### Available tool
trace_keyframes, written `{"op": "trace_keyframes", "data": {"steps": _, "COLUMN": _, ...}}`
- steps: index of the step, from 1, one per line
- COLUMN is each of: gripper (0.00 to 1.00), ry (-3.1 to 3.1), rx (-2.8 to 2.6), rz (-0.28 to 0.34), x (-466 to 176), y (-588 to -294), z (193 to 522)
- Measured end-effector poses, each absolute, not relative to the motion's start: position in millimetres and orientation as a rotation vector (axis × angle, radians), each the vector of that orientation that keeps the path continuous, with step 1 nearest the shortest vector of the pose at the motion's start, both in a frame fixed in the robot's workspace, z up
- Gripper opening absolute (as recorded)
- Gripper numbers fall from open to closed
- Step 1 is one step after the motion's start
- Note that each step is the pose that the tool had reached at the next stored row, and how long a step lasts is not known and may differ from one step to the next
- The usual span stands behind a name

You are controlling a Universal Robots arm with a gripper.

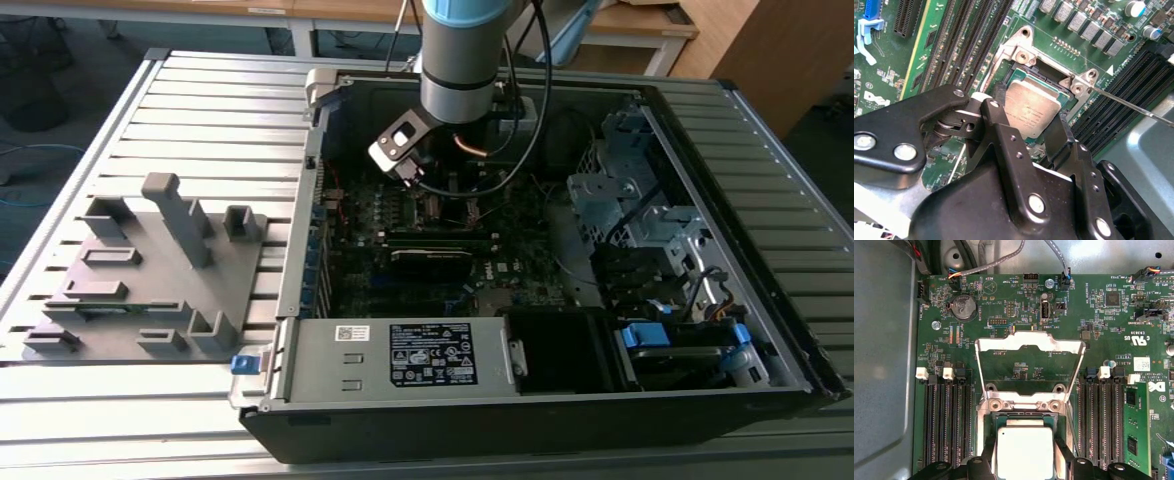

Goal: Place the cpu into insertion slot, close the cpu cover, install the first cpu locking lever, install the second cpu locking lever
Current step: 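Place the cpu into insertion slot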

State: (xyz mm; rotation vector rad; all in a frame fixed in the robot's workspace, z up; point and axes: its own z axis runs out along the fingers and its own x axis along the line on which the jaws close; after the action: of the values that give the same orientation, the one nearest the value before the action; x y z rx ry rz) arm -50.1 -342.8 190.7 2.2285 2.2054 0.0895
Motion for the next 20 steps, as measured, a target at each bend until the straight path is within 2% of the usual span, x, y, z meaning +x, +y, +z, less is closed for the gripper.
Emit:
{"op": "trace_keyframes", "data": {"steps": 3, "gripper": 0.55, "ry": 2.206, "rx": 2.229, "rz": 0.091, "x": -50.0, "y": -342.7, "z": 190.3}}
{"op": "trace_keyframes", "data": {"steps": 4, "gripper": 0.61, "ry": 2.206, "rx": 2.229, "rz": 0.091, "x": -50.0, "y": -342.7, "z": 190.4}}
{"op": "trace_keyframes", "data": {"steps": 20, "gripper": 0.61, "ry": 2.205, "rx": 2.229, "rz": 0.09, "x": -50.1, "y": -342.8, "z": 197.9}}
